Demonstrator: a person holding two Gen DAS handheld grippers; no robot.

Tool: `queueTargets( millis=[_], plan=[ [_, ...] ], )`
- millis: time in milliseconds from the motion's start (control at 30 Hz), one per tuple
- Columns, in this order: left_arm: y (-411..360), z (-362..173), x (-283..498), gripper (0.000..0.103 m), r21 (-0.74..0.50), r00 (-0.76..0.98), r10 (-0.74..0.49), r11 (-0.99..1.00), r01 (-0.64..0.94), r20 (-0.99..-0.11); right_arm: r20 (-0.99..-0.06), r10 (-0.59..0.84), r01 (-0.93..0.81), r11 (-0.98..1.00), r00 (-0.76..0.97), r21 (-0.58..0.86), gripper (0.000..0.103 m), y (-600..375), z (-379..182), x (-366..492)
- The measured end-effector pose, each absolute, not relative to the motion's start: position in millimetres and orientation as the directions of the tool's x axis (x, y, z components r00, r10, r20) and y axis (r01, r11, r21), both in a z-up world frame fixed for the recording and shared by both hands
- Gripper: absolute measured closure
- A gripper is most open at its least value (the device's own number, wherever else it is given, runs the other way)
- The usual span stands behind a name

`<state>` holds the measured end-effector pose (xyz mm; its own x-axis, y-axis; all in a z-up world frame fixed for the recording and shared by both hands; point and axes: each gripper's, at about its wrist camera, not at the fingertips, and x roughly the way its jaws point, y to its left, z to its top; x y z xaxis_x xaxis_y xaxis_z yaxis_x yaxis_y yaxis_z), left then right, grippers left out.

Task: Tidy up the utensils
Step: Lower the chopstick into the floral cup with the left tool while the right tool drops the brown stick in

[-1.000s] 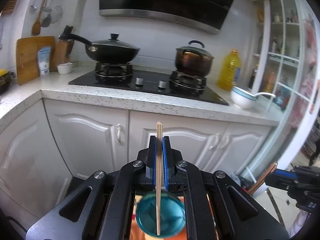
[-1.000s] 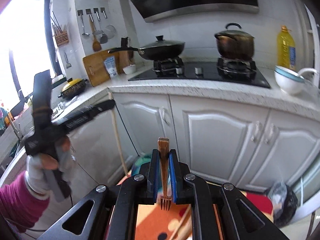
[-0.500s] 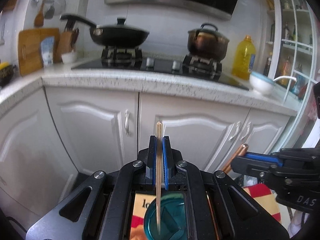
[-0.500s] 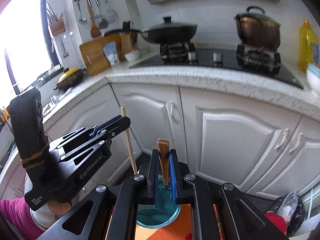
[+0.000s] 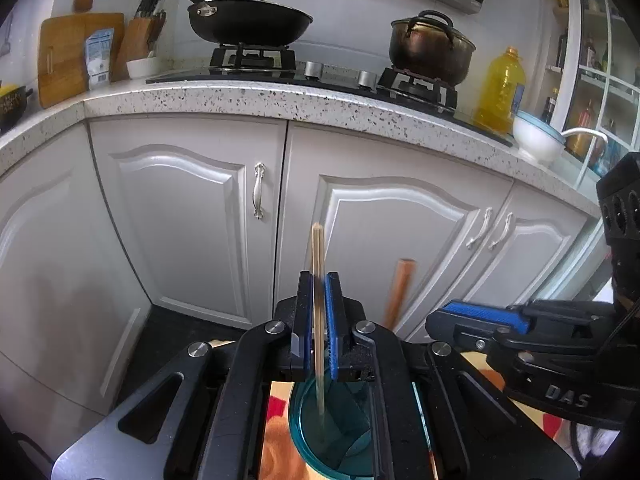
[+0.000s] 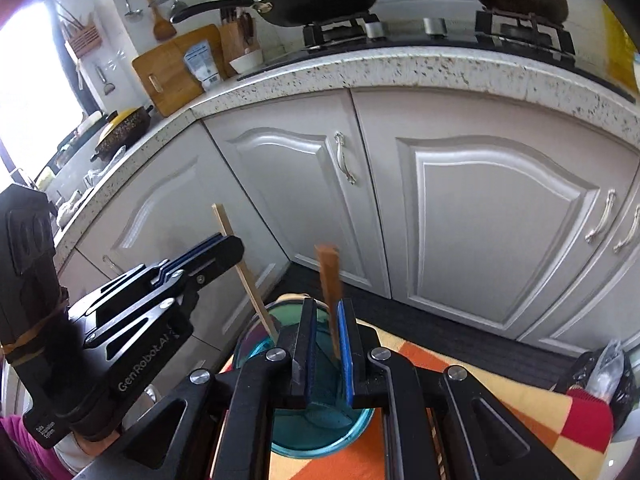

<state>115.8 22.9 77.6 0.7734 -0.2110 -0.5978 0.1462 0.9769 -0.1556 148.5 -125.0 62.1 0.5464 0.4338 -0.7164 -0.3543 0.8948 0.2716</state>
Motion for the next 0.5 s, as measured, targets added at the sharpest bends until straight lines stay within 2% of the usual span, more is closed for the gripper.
queueTargets(
  millis=[33,67,100,267,500],
  plan=[
    [23,77,115,0.091,-0.157,0.768,-0.213,0.976,0.148,-0.604,-0.715,0.432,-0.355,0.896,0.549,0.269,0.08,-126,62,147],
    [24,76,114,0.083,-0.162,0.762,-0.216,0.976,0.147,-0.611,-0.715,0.43,-0.35,0.897,0.552,0.27,0.068,-129,62,144],
    [25,76,112,0.079,-0.171,0.758,-0.223,0.974,0.148,-0.613,-0.713,0.431,-0.344,0.898,0.553,0.275,0.066,-130,63,142],
    [29,80,97,0.068,-0.183,0.758,-0.227,0.973,0.144,-0.611,-0.718,0.4,-0.326,0.912,0.57,0.249,0.066,-143,62,121],
    [14,86,64,0.066,-0.138,0.757,-0.219,0.976,0.17,-0.615,-0.726,0.343,-0.267,0.937,0.596,0.224,0.066,-165,55,87]
  ],
)
